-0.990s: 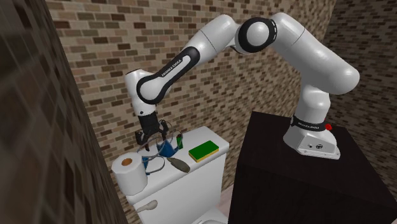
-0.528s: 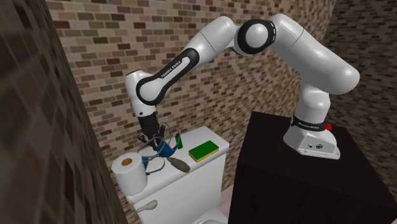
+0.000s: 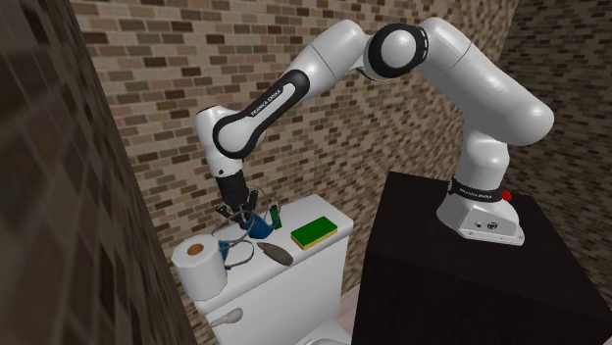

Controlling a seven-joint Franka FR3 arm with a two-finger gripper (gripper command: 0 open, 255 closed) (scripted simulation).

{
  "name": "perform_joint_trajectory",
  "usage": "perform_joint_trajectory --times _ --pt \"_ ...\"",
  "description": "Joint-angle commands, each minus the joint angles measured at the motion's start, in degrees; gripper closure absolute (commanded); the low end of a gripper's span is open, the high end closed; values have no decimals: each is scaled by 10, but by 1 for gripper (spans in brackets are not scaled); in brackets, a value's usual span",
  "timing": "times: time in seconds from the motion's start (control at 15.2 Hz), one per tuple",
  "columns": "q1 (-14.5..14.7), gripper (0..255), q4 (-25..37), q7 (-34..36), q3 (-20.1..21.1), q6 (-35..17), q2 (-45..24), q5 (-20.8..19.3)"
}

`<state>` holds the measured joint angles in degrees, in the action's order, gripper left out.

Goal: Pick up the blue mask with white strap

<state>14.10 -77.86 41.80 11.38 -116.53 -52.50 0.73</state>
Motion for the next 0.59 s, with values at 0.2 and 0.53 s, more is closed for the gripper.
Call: perform_joint_trajectory --times 0.2,0.53 --pt "-5 255 0 1 -1 21 22 1" --pt "-7 255 -2 4 2 43 47 3"
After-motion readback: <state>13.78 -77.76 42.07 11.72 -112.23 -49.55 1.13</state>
